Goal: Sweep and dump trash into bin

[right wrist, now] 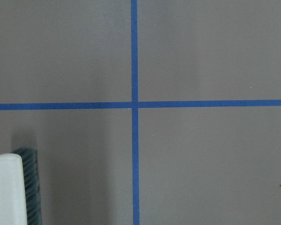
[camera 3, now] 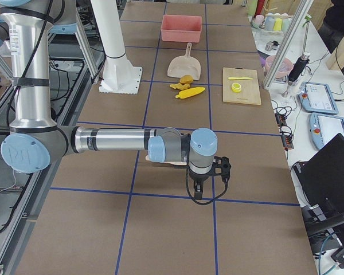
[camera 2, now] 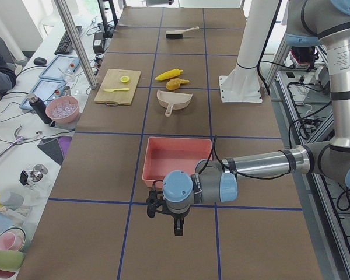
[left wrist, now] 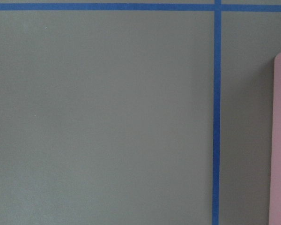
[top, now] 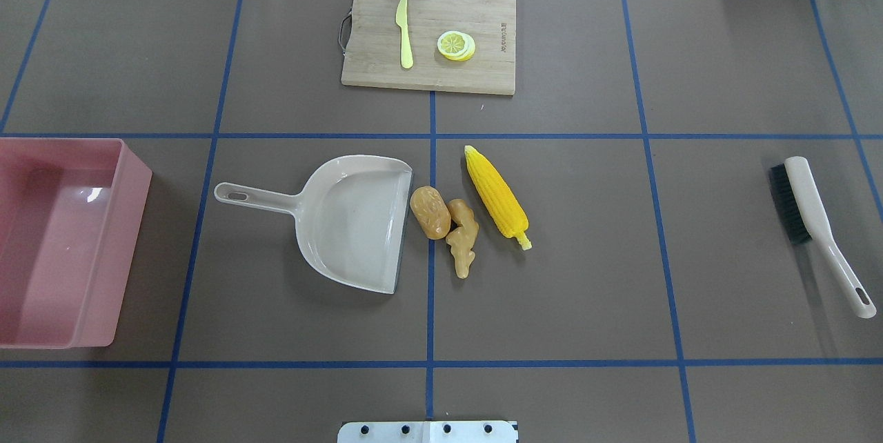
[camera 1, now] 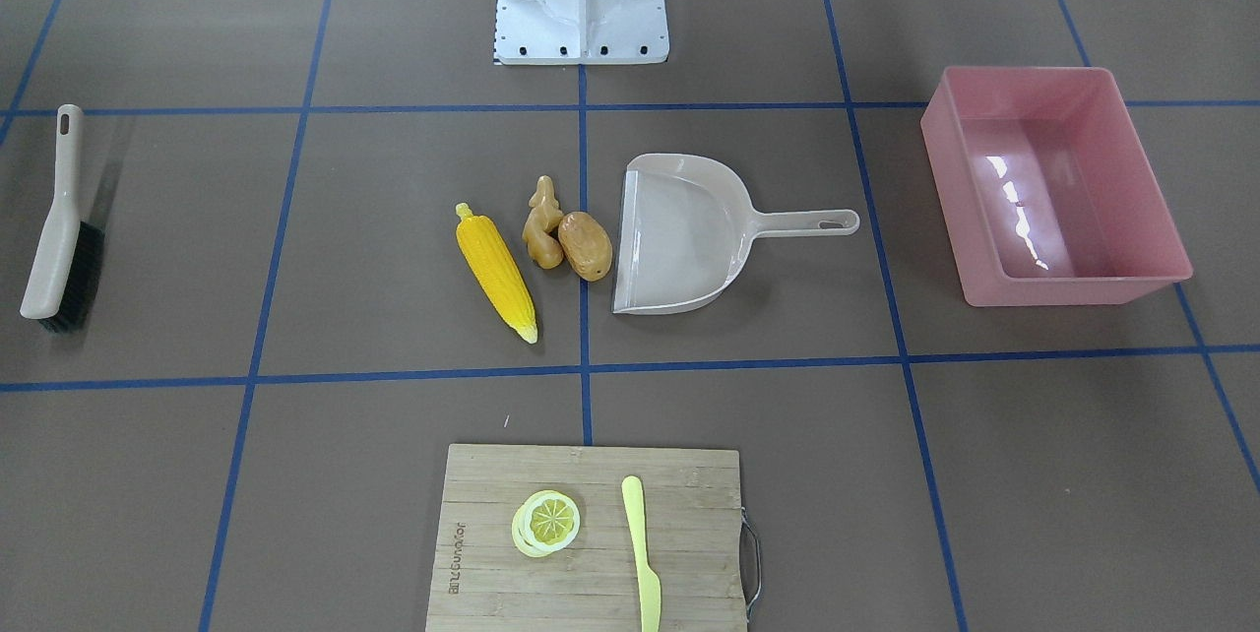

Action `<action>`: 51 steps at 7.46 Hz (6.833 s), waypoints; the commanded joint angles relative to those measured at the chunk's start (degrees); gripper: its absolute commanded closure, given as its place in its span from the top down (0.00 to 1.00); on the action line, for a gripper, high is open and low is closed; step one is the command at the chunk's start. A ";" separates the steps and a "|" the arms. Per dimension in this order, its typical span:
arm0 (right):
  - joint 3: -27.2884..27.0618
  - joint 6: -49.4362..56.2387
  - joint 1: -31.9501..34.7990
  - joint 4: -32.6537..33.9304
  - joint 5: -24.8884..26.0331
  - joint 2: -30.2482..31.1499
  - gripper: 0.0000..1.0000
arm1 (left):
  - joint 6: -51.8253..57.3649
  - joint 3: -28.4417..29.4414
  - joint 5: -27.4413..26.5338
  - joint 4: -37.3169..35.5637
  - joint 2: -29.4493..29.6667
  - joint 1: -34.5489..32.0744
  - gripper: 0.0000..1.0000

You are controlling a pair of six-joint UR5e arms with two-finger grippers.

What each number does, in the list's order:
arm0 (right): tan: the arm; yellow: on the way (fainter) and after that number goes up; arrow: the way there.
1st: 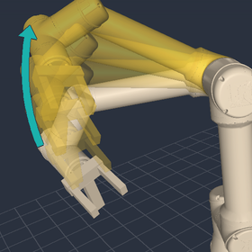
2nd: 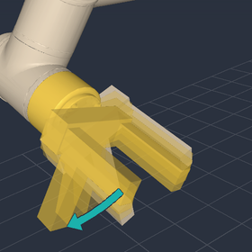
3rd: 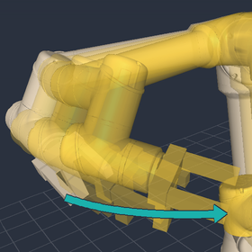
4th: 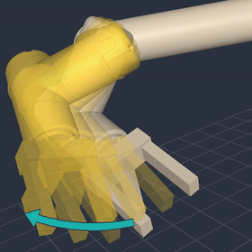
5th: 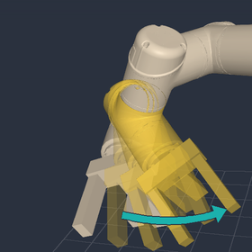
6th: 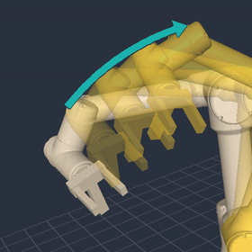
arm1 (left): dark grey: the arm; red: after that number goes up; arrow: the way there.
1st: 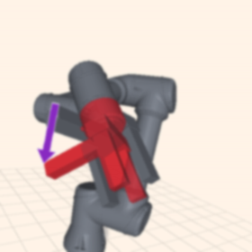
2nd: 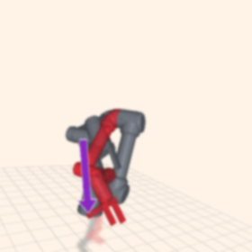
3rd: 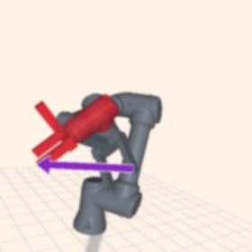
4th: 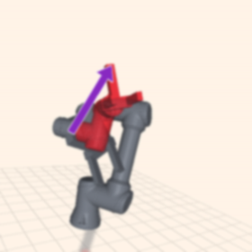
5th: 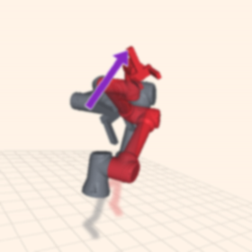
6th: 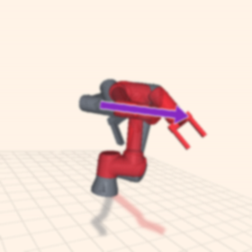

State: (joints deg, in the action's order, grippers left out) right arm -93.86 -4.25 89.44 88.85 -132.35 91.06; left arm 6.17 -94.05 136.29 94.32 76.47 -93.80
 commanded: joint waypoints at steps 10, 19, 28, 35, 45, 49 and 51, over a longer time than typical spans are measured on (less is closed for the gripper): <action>-0.01 0.03 0.12 0.09 1.39 -0.09 1.00 | -4.24 -7.36 -1.02 -1.24 1.04 2.37 0.99; -16.07 -15.00 -14.41 -1.83 -2.21 11.04 1.00 | -2.75 -23.90 -3.29 12.99 13.52 34.89 0.99; -16.62 -23.51 -27.38 -9.93 1.92 16.17 1.00 | 9.12 -23.72 -15.35 9.07 27.95 51.09 0.99; -11.69 -29.85 -34.49 -16.61 2.44 15.02 1.00 | 16.33 -13.18 -14.30 13.87 30.59 52.05 0.96; -12.92 -31.70 -37.49 -16.78 2.62 17.13 0.32 | 16.33 -1.93 -14.04 27.15 31.55 53.90 0.89; -15.46 -27.30 -37.32 -16.70 3.15 18.28 0.00 | 16.24 -1.84 -14.03 27.06 32.86 53.81 0.89; -20.38 -27.31 -35.40 -13.46 2.80 17.67 0.00 | 16.33 -2.19 -14.38 27.41 32.17 53.55 0.89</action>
State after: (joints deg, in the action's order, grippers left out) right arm -111.41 -31.70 52.68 73.30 -129.41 109.11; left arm 22.39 -95.79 122.07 121.52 109.04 -40.05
